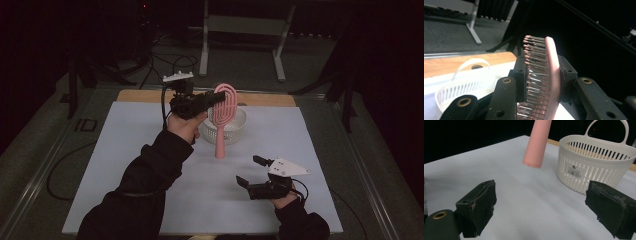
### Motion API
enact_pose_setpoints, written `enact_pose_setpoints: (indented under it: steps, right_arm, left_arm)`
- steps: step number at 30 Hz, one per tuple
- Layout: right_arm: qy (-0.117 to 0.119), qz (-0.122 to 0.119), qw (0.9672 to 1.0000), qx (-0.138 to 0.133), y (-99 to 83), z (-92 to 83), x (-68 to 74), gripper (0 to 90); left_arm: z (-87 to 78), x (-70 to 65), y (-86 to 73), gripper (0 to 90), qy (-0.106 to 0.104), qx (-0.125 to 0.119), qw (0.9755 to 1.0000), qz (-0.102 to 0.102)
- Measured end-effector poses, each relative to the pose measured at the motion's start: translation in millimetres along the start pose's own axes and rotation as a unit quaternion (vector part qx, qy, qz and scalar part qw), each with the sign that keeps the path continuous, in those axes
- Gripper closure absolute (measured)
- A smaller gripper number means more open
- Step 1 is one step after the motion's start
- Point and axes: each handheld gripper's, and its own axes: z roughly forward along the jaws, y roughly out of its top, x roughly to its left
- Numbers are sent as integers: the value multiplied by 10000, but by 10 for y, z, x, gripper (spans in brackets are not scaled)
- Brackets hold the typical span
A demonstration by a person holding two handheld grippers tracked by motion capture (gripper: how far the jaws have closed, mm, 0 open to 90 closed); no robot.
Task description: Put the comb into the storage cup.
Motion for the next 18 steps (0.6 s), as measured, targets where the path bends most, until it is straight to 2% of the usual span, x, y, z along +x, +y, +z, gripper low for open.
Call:
enact_pose_setpoints:
  steps: [1, 6, 9, 12, 18]
  right_arm:
    - [6, 4, 10000, 5, 2, -5, 0, 95]
    - [-7, 10, 10000, -7, 2, -13, -6, 95]
    - [-17, 21, 10000, -19, 4, -17, -12, 95]
    - [-17, -16, 10000, -15, 3, -20, -18, 95]
    - [-17, -25, 10000, -7, 3, -27, -20, 95]
  left_arm:
    - [13, 35, 31, 675, 71, -75, 9999, -11]
    - [46, 106, 101, 675, 99, -191, 9997, -70]
    - [75, 160, 159, 675, 95, -360, 9992, -167]
    - [96, 182, 190, 675, 113, -399, 9990, -182]
    - [154, 266, 270, 675, 149, -594, 9975, -352]
